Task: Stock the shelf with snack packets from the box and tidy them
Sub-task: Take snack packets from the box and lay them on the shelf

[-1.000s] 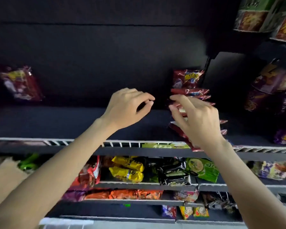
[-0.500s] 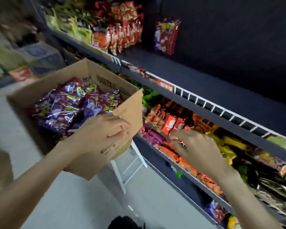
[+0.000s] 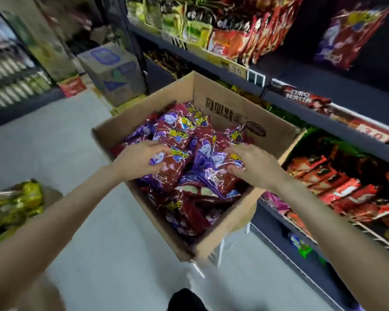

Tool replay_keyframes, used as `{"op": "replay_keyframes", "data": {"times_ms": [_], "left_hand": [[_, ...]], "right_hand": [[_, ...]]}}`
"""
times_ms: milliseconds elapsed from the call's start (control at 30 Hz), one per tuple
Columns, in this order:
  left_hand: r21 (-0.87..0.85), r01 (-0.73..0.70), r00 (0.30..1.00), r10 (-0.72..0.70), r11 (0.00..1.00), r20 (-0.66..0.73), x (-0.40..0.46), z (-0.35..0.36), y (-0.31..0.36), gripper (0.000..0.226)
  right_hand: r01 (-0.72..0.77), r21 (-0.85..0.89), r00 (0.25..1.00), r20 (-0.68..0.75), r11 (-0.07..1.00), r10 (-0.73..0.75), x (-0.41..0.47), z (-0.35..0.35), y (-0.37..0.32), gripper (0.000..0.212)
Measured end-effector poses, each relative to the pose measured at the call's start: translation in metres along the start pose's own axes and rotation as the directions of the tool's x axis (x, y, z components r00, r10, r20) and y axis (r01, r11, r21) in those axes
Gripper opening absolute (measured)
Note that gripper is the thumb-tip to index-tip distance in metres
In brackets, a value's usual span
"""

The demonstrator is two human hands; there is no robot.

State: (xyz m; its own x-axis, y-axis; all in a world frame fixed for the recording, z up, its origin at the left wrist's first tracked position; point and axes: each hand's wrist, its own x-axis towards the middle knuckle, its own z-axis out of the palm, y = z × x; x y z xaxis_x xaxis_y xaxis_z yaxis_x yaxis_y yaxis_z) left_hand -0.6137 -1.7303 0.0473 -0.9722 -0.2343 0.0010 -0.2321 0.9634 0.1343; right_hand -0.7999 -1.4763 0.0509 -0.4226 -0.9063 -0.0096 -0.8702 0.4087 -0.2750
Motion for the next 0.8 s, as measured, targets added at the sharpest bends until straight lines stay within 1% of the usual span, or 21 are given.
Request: {"op": "replay_keyframes", "data": {"times_ms": [67,133,200,267,367,433,533,600,633,800], "left_hand": [[0.018,-0.072,0.996,0.071,0.997,0.059,0.027,0.006,-0.029,0.048],[0.017,-0.138,0.984,0.135,0.99,0.119,0.051,0.015,-0.049,0.055],[0.001,-0.191,0.973,0.189,0.982,0.135,0.072,0.026,-0.063,0.062],[-0.008,-0.216,0.967,0.215,0.976,0.134,0.091,0.038,-0.072,0.066],[0.024,-0.243,0.962,0.238,0.97,0.137,0.118,0.054,-0.081,0.064],[0.047,-0.237,0.962,0.228,0.97,0.149,0.134,0.062,-0.084,0.064],[0.03,-0.205,0.964,0.196,0.978,0.182,0.152,0.07,-0.08,0.064],[-0.007,-0.196,0.965,0.194,0.981,0.174,0.161,0.074,-0.067,0.066],[-0.022,-0.202,0.966,0.203,0.979,0.159,0.165,0.076,-0.058,0.066],[-0.043,-0.199,0.973,0.203,0.979,0.111,0.177,0.083,-0.016,0.071]], "right_hand": [[-0.067,-0.035,0.995,0.067,0.997,0.07,0.035,0.013,-0.005,0.05],[-0.141,-0.056,0.981,0.127,0.988,0.147,0.065,0.025,-0.004,0.052],[-0.209,-0.076,0.959,0.177,0.975,0.22,0.088,0.034,0.0,0.055],[-0.256,-0.09,0.943,0.197,0.963,0.269,0.105,0.041,0.006,0.056],[-0.335,-0.112,0.92,0.175,0.935,0.351,0.123,0.05,0.016,0.061],[-0.378,-0.119,0.893,0.213,0.918,0.396,0.131,0.054,0.025,0.074],[-0.423,-0.103,0.809,0.404,0.9,0.426,0.134,0.059,0.038,0.102],[-0.443,-0.086,0.764,0.485,0.893,0.426,0.13,0.062,0.042,0.113],[-0.441,-0.086,0.762,0.49,0.893,0.423,0.127,0.064,0.042,0.115],[-0.381,-0.121,0.824,0.405,0.917,0.396,0.116,0.068,0.039,0.111]]}}
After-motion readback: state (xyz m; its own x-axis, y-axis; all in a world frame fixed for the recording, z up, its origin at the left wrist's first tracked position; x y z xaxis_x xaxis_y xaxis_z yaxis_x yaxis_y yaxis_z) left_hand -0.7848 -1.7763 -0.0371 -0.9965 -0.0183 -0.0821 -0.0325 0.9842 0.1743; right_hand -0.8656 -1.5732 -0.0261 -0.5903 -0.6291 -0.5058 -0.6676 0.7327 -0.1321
